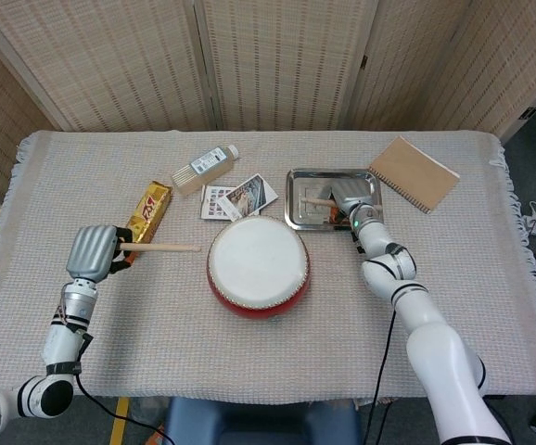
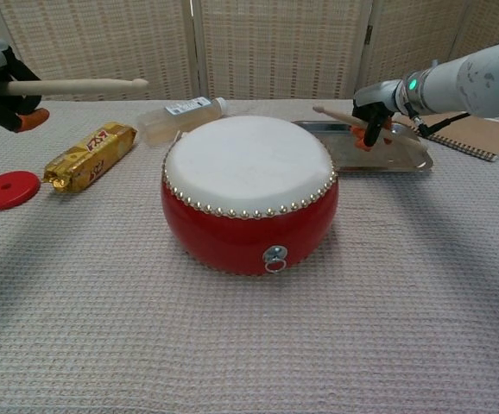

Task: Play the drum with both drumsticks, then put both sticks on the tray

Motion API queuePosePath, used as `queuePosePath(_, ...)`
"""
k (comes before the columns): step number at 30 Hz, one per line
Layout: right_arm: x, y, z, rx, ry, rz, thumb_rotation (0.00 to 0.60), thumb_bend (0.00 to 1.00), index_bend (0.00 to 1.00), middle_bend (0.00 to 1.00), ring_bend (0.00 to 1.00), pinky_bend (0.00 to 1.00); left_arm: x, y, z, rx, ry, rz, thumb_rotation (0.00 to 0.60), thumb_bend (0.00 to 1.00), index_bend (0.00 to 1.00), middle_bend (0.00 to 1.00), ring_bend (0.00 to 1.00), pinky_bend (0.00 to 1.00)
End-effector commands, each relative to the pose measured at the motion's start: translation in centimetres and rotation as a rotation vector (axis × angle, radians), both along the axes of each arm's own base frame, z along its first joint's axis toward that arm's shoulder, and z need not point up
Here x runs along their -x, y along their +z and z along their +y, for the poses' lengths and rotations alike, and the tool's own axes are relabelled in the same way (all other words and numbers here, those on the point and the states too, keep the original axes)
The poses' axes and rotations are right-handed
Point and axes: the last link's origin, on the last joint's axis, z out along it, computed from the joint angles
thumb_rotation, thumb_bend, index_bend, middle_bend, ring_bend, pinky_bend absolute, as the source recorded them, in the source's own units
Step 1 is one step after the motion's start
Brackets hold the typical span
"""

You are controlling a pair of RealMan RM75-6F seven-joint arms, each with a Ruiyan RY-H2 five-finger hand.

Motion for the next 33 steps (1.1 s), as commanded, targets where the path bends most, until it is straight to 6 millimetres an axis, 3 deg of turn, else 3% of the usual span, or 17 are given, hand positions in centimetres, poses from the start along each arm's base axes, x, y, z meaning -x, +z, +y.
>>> queuePosePath(1,0.0,-0.3,0.0,-0.001,-0.012,-0.003,0.600,0.36,0.38,0.45,0.27,0.42,0.0,0.1,0.0,-0.001,0.000,-0.001,0.600,0.79,1.00,1.00,1.00,1.00)
queuePosePath(4,0.1,-0.2,0.0,0.005,-0.019,-0.005,0.600,0.35,0.29,0.39,0.23,0.39,0.0,0.2,-0.1,-0.003,-0.003,0.003,0.600,0.79,1.00,1.00,1.00,1.00)
queuePosePath(13,1.1,0.3,0.0,0.013,-0.050,0.003,0.600,0.30,0.16,0.31,0.17,0.37,-1.1,0.4,-0.2,-0.009,-0.042,0.009,0.600,0.79,1.00,1.00,1.00,1.00)
queuePosePath(19,1.2,0.8,-0.2,0.028,-0.050,-0.012,0.600,0.06,0.00,0.20,0.10,0.30,-1.7,0.3,-0.1,-0.006,-0.058,0.012,0.600,0.79,1.00,1.00,1.00,1.00)
queuePosePath(27,0.4,1.9,-0.7,0.061,-0.014,-0.054,0.600,0.05,0.01,0.18,0.08,0.28,-2.1,0.4,0.1,-0.010,-0.069,0.012,0.600,0.79,1.00,1.00,1.00,1.00)
queuePosePath(33,-1.7,4.7,-0.7,0.094,0.090,-0.183,0.600,0.05,0.14,0.22,0.13,0.29,-3.2,0.3,-0.2,-0.003,-0.108,0.015,0.600,0.79,1.00,1.00,1.00,1.00)
